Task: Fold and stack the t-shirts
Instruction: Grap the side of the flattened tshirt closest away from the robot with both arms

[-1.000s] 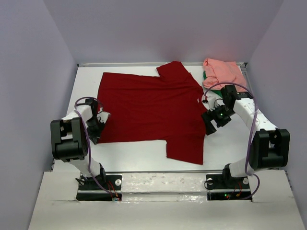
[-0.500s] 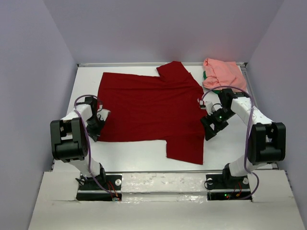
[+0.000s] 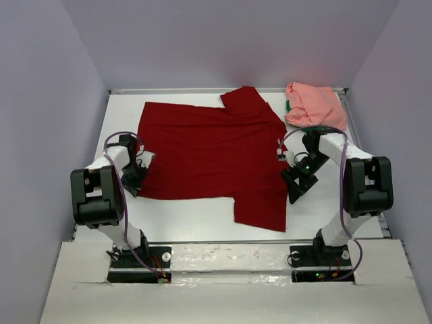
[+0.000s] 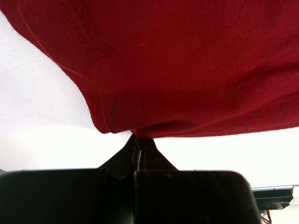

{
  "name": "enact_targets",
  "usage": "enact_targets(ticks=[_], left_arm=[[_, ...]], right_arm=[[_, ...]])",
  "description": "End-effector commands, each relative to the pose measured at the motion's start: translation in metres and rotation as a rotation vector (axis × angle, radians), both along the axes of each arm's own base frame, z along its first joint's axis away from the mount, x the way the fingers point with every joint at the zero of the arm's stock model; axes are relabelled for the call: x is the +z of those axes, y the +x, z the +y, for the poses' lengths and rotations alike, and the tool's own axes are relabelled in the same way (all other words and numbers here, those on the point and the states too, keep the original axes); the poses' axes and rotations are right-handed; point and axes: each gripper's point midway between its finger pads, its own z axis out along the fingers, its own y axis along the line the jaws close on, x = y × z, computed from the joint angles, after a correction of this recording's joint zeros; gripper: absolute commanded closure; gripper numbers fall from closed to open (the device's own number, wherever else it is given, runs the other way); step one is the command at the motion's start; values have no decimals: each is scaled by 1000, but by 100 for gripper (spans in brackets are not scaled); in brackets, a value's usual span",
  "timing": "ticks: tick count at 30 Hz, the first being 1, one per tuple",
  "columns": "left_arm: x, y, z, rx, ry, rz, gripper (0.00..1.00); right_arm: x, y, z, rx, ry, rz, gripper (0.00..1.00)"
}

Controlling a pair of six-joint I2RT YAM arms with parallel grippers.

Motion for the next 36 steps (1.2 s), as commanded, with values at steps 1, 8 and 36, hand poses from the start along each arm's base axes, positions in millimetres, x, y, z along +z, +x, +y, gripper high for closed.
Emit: enact_targets(ticks=[1,8,36], left_arm=[[9,8,-1,-2,0,-22,100],[8,11,-3,2,-4,-33,100],[8,16,-16,-30,13,-54,100]], right_arm=[[20,-11,3,51,56,21,10],[38,-31,2,153,80,-10,8],[-28,54,24,46,-36,-146,18]])
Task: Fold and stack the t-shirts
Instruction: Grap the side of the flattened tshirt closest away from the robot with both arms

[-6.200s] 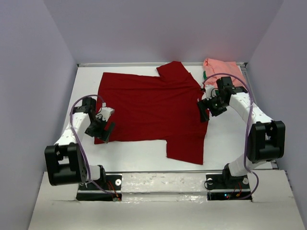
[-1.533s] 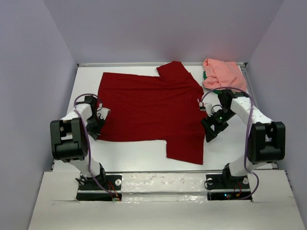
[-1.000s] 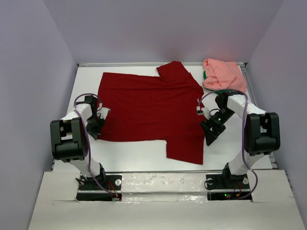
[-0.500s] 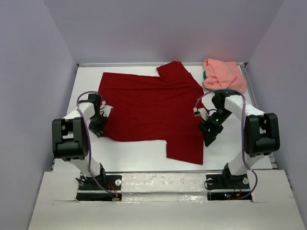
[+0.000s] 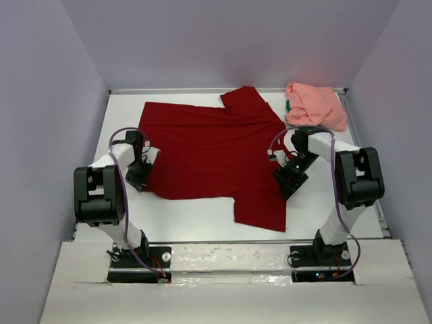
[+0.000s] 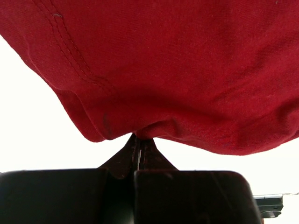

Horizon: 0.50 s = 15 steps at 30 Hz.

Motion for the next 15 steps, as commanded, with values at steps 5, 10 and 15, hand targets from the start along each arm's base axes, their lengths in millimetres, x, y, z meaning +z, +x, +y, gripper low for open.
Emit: enact_targets(ticks=[5,10,15], left_arm=[[6,-3,2,-8,12,-12,100],[6,-5,2,-11,12,-11,100],[6,-5,1,-13,12,-15,100]], right_arm=[[-6,50,6,-48,-27,-143,23],[-8,50,8,-54,-25,-125,30],[-9,46,6,-50,-33,-115,50]])
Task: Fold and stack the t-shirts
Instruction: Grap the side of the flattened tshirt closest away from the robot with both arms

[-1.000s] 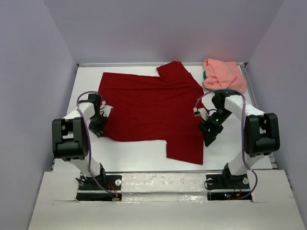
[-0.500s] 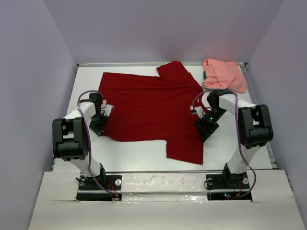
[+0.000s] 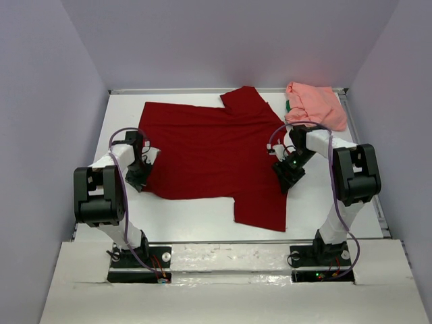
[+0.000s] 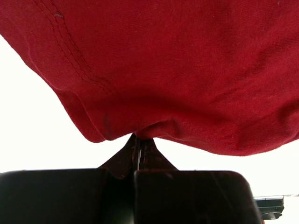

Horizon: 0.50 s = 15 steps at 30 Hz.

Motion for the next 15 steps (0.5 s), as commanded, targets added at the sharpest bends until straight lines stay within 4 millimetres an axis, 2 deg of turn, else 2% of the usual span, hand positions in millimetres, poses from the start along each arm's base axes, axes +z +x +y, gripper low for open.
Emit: enact_targets(ticks=[1,2,3,5,6,11,15], left_arm=[[7,-5,2,-11,11,-10,100],[7,-5,2,-11,11,-10,100],[8,-4,1,-14,12,-11,100],[8,-4,1,-14,12,-13,100],[9,-3,2,-12,12,-16,100],[10,0,1,-11,12,-25,100],[24,10,4,-4,24,-81,100]], right_arm=[[-1,10,3,9,-1,-37,57],[-1,10,3,9,-3,-34,64],[-1,7,2,10,-7,-26,77],[-1,5,1,11,-11,-21,94],[-1,5,0,12,-15,-21,100],[5,3,-2,17,-22,-39,100],[19,9,-5,16,-35,-87,100]])
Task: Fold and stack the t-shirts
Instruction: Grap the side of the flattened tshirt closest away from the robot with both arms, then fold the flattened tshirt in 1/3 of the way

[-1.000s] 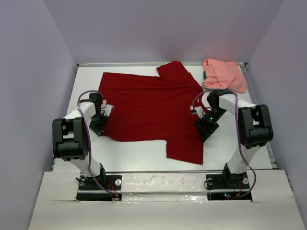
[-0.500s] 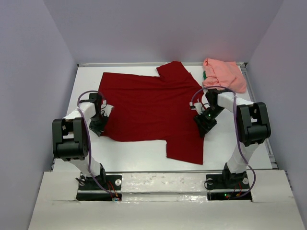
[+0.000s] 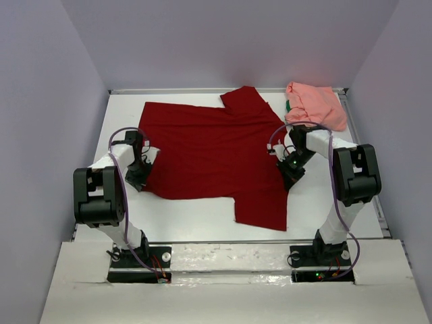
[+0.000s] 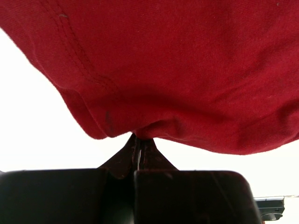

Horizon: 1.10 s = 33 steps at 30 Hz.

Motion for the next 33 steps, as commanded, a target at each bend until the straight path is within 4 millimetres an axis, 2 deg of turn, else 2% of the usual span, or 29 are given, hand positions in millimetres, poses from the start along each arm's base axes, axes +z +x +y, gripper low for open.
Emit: enact_targets(ticks=[1,10,20,33], left_arm=[[27,10,7,-1,44,-85,100],[68,33,18,15,105,-234,100],[78,36,24,32,137,-295,100],[83,50,30,62,164,-359,100]], right_arm=[[25,8,-3,19,-23,-86,100],[76,32,-13,9,-81,-243,100],[91,43,-12,-13,-84,-295,100],[111,83,-11,-55,-98,-393,100]])
